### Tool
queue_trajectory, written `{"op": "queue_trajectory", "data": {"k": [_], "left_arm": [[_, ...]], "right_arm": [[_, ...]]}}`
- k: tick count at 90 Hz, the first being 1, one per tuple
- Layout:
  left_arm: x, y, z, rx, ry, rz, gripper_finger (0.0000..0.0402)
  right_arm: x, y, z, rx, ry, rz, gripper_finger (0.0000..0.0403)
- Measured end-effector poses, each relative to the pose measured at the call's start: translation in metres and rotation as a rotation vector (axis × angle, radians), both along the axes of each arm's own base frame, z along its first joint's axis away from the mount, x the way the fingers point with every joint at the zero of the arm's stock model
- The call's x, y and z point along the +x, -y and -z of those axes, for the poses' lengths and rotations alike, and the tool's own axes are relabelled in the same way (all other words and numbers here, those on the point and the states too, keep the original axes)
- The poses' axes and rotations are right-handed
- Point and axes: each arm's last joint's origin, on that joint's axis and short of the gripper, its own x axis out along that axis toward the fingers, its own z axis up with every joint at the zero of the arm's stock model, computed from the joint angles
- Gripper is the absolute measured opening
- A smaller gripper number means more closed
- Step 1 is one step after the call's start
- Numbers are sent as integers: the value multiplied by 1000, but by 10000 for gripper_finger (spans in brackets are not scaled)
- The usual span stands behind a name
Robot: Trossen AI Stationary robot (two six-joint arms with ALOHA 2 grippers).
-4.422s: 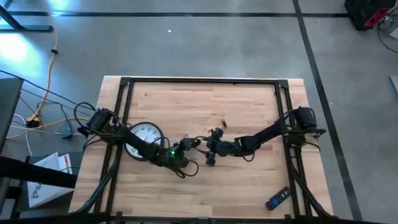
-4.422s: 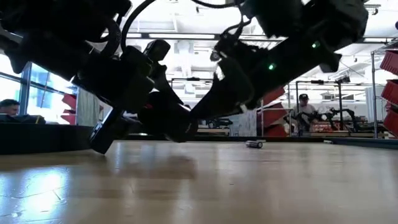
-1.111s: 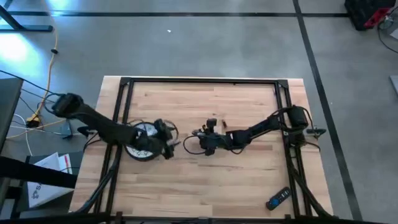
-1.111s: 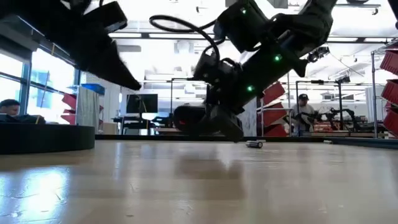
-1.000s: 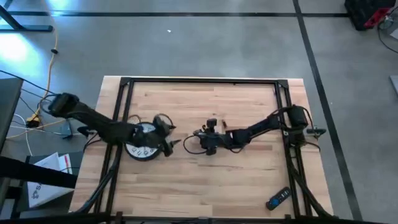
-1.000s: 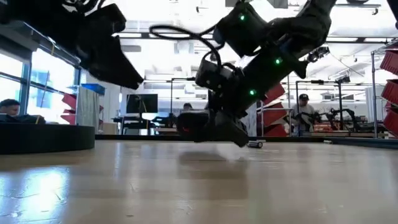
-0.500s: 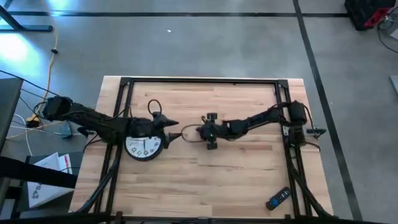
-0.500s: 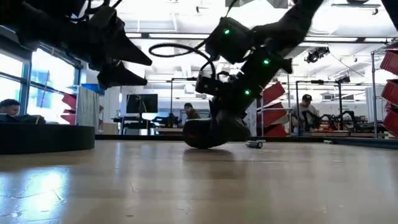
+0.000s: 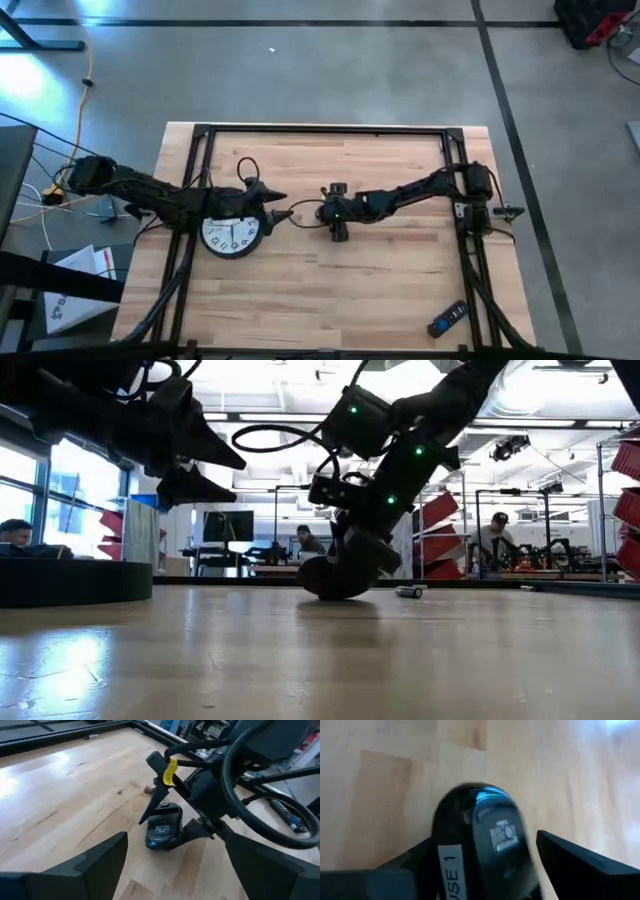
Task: Insert battery
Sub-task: Insert the black battery into the black computer mouse
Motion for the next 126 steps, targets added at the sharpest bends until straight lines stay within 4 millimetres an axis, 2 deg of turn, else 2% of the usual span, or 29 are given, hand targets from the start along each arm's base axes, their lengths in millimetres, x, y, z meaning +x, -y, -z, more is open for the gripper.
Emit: {"op": "queue_trajectory", "data": {"k": [12, 19, 41, 53, 65, 86, 108, 126], "left_arm": [[0, 0, -3, 21, 18, 21, 318], [-1, 0, -8, 44, 47, 29, 318], [-10, -2, -21, 102, 91, 32, 318], [-11, -2, -21, 121, 72, 37, 318], [-8, -4, -13, 159, 13, -19, 318], [4, -7, 2, 242, -48, -78, 318], [18, -7, 38, 223, -199, 55, 318], [34, -4, 62, 182, -231, 123, 318]], "right_arm": [[0, -9, -11, 167, 48, -30, 279], [-1, -11, -19, 204, 67, -20, 279], [-15, -6, -61, 133, 122, 54, 279], [-28, 0, -71, 97, 68, 137, 279], [-35, 2, -66, 84, 10, 226, 279], [-46, 5, -47, 104, 69, 346, 279], [-62, 2, -23, 83, 29, 360, 279], [-66, 5, -21, 78, 30, 375, 279]]}}
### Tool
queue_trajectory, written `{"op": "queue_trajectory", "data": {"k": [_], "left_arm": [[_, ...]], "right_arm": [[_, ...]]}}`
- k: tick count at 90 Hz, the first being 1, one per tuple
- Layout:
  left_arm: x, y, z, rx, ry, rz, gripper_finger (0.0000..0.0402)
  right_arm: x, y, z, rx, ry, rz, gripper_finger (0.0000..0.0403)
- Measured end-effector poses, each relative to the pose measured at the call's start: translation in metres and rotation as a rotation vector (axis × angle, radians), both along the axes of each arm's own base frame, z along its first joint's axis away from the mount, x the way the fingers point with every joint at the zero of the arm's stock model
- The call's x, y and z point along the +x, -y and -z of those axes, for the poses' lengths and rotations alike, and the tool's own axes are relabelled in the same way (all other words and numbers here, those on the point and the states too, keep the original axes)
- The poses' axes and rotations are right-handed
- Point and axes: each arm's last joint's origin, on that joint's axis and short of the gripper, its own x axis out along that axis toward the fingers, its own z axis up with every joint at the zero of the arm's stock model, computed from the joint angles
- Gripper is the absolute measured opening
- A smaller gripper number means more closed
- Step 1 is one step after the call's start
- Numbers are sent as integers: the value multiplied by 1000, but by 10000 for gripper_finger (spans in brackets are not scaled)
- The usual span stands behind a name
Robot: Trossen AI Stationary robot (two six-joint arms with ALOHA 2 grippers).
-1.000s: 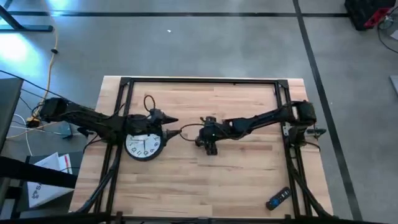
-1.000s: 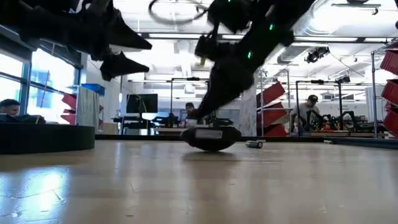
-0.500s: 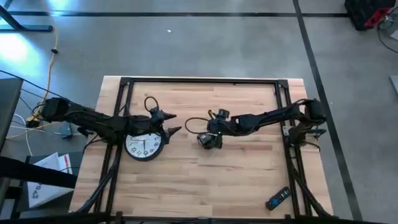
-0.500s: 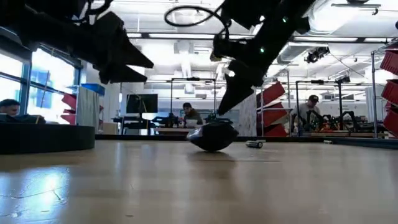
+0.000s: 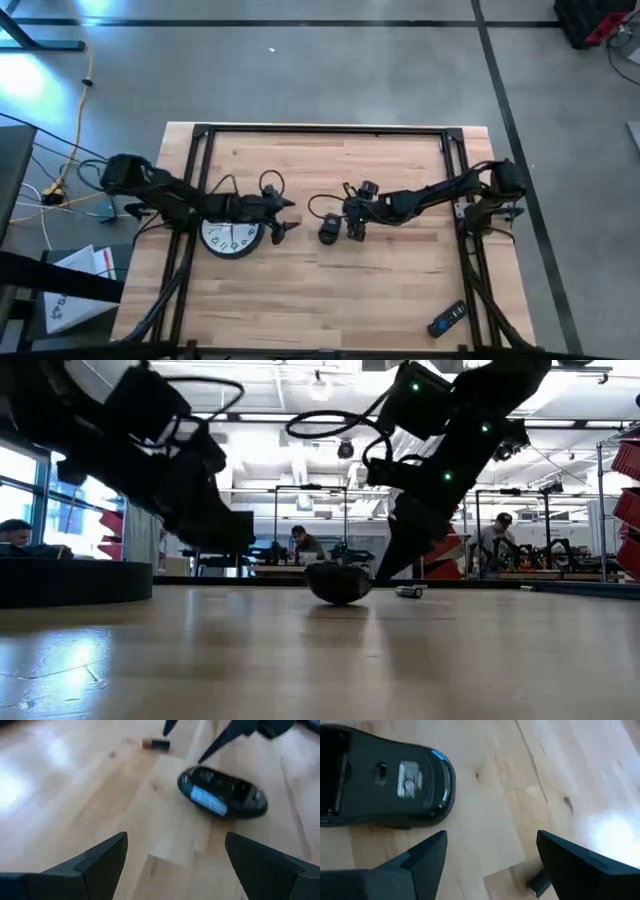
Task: Insert battery
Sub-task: Insert the black battery into the black computer mouse
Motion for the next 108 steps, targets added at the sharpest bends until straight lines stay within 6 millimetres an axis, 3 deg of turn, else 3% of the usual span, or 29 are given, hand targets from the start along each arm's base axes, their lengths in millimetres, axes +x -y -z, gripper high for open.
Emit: {"op": "queue_trajectory", "data": {"k": [14, 31, 51, 64, 91, 108], "left_arm": [[13, 1, 10, -3, -33, 1, 318], [25, 2, 22, -7, -79, 41, 318], [29, 2, 26, -1, -99, 55, 318], [29, -1, 26, 2, -107, 44, 318], [28, -6, 28, 1, -123, 28, 318], [28, -6, 28, 1, -127, 29, 318]], "right_arm": [[-3, 4, -14, -23, 27, -19, 279], [-7, 4, -10, -56, -50, -63, 279], [-9, 4, -10, -57, -67, -55, 279], [-9, 8, -25, -26, 16, -48, 279], [-19, 40, -29, -2, 0, 148, 279], [-20, 47, -29, 44, 57, 305, 279]]}}
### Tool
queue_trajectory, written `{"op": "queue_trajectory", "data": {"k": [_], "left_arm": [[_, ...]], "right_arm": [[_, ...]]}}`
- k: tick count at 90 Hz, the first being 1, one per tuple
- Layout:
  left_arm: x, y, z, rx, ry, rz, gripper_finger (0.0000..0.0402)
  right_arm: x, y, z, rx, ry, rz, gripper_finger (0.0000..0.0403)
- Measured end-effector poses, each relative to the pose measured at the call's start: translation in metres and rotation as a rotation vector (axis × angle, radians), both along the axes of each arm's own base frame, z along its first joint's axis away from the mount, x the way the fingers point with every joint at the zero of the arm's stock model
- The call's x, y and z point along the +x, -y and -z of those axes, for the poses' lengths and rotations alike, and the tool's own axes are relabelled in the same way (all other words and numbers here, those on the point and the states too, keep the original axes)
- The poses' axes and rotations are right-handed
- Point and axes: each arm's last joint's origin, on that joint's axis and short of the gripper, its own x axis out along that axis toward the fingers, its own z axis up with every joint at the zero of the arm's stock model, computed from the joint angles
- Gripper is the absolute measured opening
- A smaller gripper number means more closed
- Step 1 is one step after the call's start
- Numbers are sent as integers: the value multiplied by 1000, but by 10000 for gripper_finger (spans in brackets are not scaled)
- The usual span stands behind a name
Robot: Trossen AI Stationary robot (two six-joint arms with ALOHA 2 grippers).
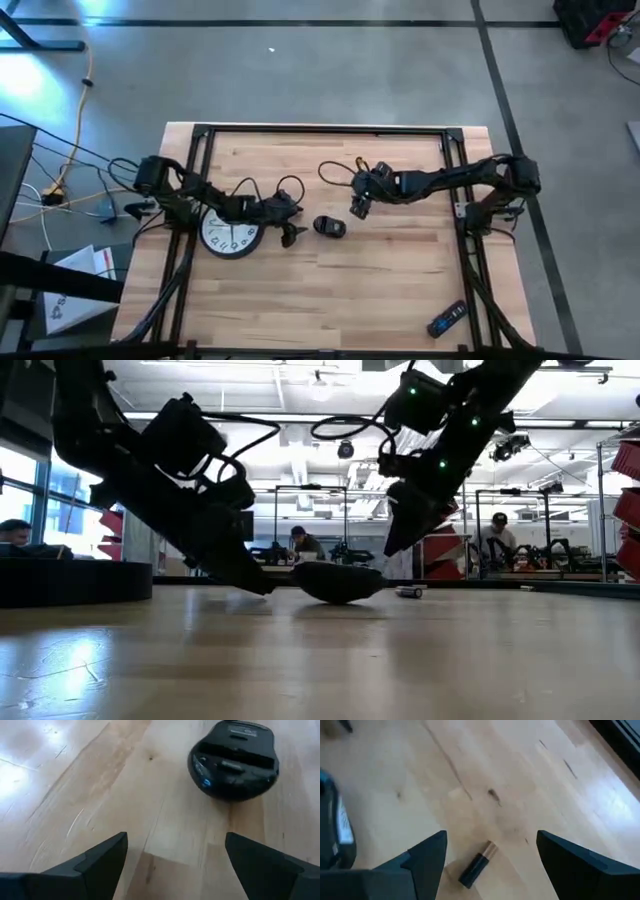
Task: Insert battery
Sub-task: Insert the black battery into the black computer mouse
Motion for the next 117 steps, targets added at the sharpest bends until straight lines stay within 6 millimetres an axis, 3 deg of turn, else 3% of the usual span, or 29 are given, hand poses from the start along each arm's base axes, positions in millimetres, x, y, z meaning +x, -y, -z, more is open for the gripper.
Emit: {"op": "queue_trajectory", "data": {"k": [22, 40, 62, 117], "left_arm": [[1, 2, 0, -44, 4, 69, 318], [8, 10, -6, -65, 33, 150, 318], [16, 9, -14, 115, 53, 44, 318], [16, 6, -13, 114, 46, 53, 318]], "right_arm": [[-5, 0, 2, 28, 9, 132, 261], [-6, 0, 3, 7, -8, 145, 247], [-6, 0, 3, 7, -5, 143, 245], [-6, 0, 4, 19, 1, 141, 245]]}}
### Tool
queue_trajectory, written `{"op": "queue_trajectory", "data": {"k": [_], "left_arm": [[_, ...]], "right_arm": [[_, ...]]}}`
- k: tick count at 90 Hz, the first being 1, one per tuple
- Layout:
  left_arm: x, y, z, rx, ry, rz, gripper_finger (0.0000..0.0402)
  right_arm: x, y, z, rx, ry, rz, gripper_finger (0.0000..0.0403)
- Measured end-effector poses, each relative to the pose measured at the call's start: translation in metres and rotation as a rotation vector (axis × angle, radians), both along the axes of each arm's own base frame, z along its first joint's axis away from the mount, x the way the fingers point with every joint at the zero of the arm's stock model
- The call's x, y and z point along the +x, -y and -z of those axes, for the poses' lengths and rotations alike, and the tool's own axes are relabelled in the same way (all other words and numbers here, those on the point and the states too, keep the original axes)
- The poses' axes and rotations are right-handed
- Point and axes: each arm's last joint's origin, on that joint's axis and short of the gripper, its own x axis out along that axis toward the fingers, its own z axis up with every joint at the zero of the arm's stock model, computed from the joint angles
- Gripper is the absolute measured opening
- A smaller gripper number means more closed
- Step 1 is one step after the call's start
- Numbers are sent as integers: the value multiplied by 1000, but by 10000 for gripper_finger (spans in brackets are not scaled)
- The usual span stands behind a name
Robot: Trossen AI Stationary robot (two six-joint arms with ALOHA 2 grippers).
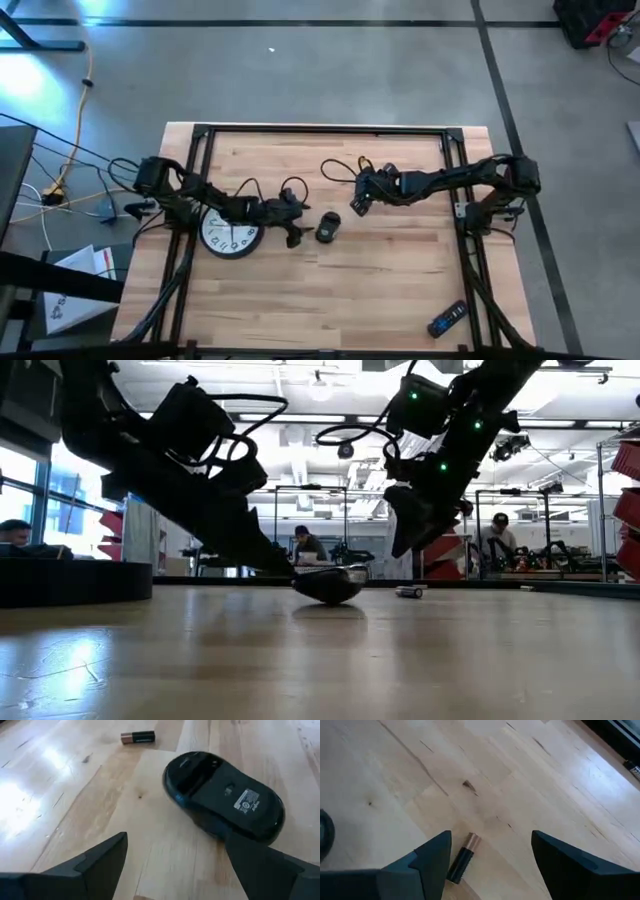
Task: Insert battery
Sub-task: Insert the black battery into the black computer mouse
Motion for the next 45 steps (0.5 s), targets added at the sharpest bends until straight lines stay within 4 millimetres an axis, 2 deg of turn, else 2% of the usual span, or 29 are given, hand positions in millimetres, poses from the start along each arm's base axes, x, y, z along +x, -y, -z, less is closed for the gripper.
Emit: {"op": "queue_trajectory", "data": {"k": [27, 45], "left_arm": [[0, 0, 0, 2, -5, 1, 318], [0, 0, 0, 6, -5, -6, 318]], "right_arm": [[-18, -3, 33, 71, 78, 56, 245], [-27, -4, 45, 82, 122, 81, 245]]}}
